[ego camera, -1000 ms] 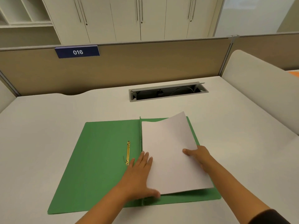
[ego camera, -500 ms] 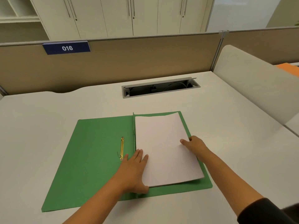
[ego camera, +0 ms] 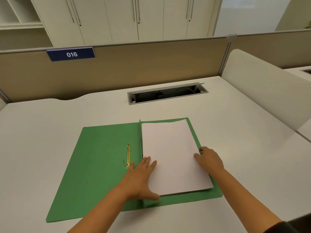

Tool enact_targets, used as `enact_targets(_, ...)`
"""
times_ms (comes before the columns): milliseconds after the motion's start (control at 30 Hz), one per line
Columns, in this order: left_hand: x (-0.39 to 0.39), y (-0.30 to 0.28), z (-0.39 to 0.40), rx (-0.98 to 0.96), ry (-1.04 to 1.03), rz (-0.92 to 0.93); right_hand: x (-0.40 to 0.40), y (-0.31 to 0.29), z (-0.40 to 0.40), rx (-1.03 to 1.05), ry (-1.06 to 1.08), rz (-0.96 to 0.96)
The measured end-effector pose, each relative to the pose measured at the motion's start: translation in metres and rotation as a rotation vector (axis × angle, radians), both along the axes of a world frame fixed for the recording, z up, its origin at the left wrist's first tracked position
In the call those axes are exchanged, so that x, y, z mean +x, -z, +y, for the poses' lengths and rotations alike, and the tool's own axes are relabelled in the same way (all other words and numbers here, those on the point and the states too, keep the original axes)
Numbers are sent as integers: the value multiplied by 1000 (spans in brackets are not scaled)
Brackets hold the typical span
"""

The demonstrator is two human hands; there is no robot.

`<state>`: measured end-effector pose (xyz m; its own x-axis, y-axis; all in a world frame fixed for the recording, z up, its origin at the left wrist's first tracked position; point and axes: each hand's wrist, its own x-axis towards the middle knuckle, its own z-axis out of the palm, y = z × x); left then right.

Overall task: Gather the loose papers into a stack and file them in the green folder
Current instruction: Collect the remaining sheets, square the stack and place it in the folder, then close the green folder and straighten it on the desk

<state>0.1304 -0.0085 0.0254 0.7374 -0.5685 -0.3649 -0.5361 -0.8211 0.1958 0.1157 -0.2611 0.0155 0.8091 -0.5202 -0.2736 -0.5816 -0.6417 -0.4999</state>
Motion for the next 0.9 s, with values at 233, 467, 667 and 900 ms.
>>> enact_targets(233,58,-8,96,-242,-853,-252,-14,3,-3,9,80,-15)
enact_targets(467,74,3,159,-157,-1314,-12,-12,-1,-4,108,84,9)
enact_targets(667,79,-20,181,-501,-1376,91,-9,-5,-7,160,104,10)
enact_targets(900,55,-138,152,-903,-923,266,-10,-12,-15,494,214,-31)
